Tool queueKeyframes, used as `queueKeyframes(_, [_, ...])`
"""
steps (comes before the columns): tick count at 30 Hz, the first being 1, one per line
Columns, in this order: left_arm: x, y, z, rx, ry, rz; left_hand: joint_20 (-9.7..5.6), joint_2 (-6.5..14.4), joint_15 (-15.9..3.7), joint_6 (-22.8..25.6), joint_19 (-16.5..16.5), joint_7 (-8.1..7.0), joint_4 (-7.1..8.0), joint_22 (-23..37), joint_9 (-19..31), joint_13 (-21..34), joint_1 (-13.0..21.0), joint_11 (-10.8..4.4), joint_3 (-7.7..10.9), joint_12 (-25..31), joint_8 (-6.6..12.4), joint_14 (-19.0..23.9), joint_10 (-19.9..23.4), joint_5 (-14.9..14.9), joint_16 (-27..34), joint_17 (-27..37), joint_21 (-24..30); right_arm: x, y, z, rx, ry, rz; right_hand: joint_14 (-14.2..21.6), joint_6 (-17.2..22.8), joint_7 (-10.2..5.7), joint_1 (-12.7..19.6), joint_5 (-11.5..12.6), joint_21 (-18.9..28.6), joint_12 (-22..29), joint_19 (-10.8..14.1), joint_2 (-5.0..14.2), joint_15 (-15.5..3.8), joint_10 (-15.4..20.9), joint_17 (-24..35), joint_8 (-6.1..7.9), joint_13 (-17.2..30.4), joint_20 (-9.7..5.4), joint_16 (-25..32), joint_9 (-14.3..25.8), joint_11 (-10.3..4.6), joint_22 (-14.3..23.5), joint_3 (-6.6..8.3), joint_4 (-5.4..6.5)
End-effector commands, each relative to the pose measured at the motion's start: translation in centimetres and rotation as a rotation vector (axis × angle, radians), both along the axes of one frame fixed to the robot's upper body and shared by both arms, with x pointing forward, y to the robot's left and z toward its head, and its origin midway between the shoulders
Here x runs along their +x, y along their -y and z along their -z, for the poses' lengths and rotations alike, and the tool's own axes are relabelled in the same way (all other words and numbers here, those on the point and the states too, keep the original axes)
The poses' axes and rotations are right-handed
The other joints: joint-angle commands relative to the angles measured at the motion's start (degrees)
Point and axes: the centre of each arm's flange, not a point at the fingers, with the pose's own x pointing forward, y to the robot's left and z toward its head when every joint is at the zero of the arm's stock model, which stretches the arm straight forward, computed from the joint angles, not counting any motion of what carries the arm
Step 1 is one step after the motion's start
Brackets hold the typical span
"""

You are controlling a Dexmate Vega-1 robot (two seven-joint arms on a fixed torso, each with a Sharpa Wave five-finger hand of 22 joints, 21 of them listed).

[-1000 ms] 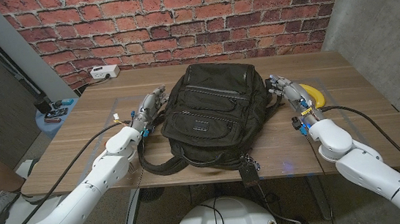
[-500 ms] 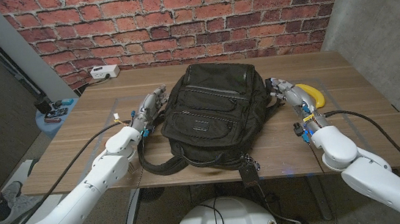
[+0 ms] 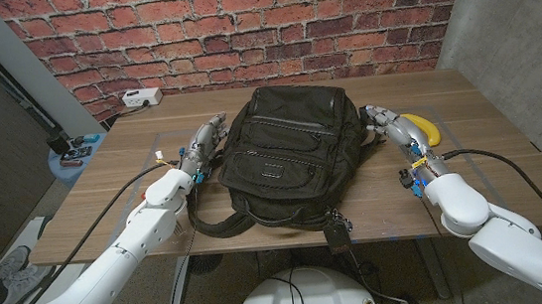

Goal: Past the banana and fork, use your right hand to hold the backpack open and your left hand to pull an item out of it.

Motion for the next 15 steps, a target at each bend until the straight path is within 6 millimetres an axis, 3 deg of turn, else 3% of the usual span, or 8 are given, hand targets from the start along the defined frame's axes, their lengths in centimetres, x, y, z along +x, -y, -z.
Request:
queueKeyframes(1, [-0.9, -0.4, -0.2, -0.009, 0.009, -0.022, 0.34, 0.2, 0.4, 0.5, 0.5, -0.07, -0.41, 0.3, 0.1, 0.1, 0.8, 0.27, 0.13, -0.1, -0.01, 0.1, 0.1, 0.3, 0.0, 0.2, -0.3, -1.2, -1.5, -0.3, -0.051, 0.008, 0.029, 0.0, 0.4, 0.01, 0.7, 0.3, -0.4, 0.4, 0.4, -0.08, 0.4, 0.2, -0.1, 0.3, 0.2, -0.02, 0.3, 0.3, 0.41, 0.2, 0.14, -0.35])
queueKeyframes(15, [-1.7, -2.0, -0.5, -0.019, 0.016, -0.051, 0.35, 0.2, 0.5, 0.5, 0.6, -0.12, -0.55, 0.3, 0.1, 0.2, 0.9, 0.29, 0.05, -0.1, -0.01, 0.0, 0.2, 0.3, 0.0, 0.2, -0.6, -2.1, -4.5, -1.2, -0.148, 0.048, 0.1, 0.2, 0.9, 0.3, 1.5, 0.4, -0.8, 0.5, 0.7, -0.16, 0.54, 0.4, -0.4, 0.45, 0.2, 0.21, 0.4, 0.3, 0.96, 0.2, 0.35, -0.92])
